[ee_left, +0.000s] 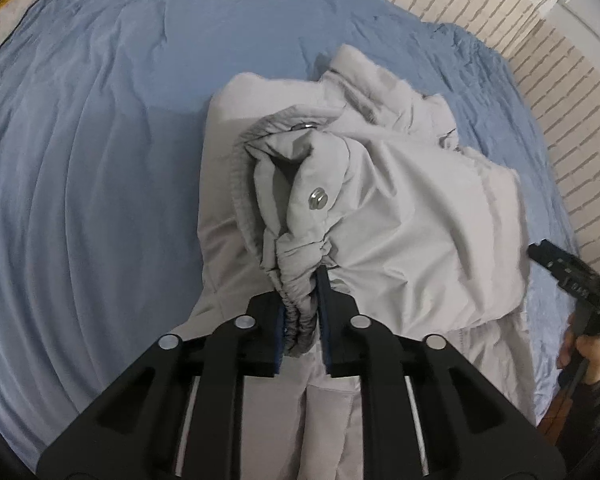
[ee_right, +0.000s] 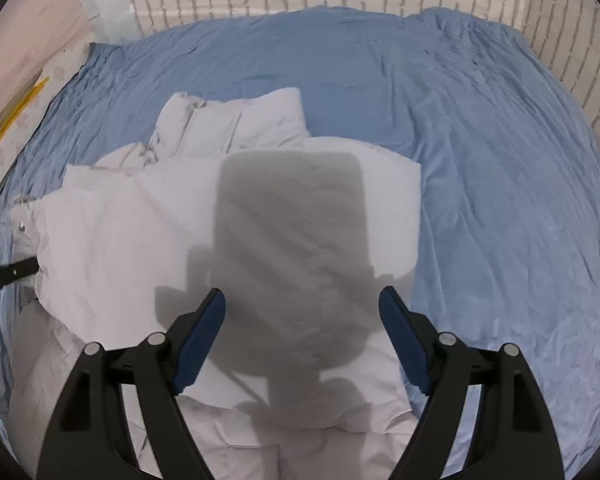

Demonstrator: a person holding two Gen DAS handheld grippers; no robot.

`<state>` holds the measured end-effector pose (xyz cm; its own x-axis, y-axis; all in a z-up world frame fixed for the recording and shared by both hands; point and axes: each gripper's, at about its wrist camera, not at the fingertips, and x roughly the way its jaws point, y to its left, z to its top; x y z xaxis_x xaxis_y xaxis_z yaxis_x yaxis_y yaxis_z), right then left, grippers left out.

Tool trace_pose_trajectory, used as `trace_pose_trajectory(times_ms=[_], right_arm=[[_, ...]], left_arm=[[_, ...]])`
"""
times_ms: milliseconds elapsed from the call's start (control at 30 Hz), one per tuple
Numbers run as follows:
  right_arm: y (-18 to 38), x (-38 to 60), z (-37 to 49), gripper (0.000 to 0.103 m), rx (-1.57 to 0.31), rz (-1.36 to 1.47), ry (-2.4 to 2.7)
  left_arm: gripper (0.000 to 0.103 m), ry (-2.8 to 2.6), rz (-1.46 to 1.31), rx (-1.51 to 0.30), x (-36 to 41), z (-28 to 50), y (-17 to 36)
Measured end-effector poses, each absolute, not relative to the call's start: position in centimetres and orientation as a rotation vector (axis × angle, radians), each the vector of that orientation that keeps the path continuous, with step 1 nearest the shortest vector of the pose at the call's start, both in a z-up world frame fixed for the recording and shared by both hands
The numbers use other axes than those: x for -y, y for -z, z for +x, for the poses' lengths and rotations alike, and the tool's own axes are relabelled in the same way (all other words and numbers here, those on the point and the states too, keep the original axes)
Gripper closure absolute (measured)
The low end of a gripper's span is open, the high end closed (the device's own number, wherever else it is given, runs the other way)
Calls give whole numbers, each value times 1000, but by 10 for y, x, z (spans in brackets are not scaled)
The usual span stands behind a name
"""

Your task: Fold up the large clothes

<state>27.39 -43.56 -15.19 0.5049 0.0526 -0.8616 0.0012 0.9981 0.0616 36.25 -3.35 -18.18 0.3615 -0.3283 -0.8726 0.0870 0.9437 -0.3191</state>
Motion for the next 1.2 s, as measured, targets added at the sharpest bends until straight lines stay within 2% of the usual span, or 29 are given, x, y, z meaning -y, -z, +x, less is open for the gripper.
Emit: trace_pose_trajectory(times_ms=[33, 67, 167, 367, 433, 600, 667, 700, 733, 767, 833, 867, 900, 933, 967, 1033, 1200], right_arm=[[151, 435, 272, 24, -1038, 56, -37], [149, 434, 271, 24, -1035, 52, -40], [148, 437, 268, 24, -1033, 48, -39], [147, 444, 267, 23, -1027, 72, -34], [146, 445, 266, 23, -1020, 60, -26], [134, 453, 274, 23, -993, 61, 9], [127, 455, 281, 24, -973, 68, 17], [126, 454, 284, 24, -971, 67, 23], [124, 454, 289, 24, -969, 66, 27], [123, 453, 292, 24, -968, 64, 25], [124, 448, 298, 30, -960, 53, 23], [126, 446, 300, 43, -962, 51, 16], [129, 445, 302, 52, -967, 54, 9], [132, 444, 303, 69, -974, 61, 0], [135, 442, 304, 77, -981, 70, -12], [143, 438, 305, 81, -990, 84, -37], [157, 430, 314, 82, -1002, 80, -38]], left_arm=[[76, 264, -219, -1163, 36, 364, 175], [71, 251, -200, -1147, 37, 364, 168], [31, 213, -142, -1098, 34, 360, 148], [24, 174, -86, -1021, 22, 347, 115], [20, 173, -50, -1008, 35, 350, 109], [20, 193, 66, -993, 83, 359, 106], [22, 193, 107, -995, 100, 365, 109], [30, 196, 131, -996, 110, 368, 112], [43, 199, 160, -1001, 122, 372, 115], [61, 199, 182, -1012, 130, 375, 120], [82, 182, 204, -1042, 135, 380, 130], [86, 172, 200, -1065, 134, 383, 137], [87, 163, 185, -1090, 129, 385, 144], [90, 156, 174, -1105, 125, 386, 150], [91, 146, 169, -1116, 119, 386, 155], [96, 128, 177, -1122, 111, 384, 164], [102, 126, 148, -1180, 99, 395, 181]])
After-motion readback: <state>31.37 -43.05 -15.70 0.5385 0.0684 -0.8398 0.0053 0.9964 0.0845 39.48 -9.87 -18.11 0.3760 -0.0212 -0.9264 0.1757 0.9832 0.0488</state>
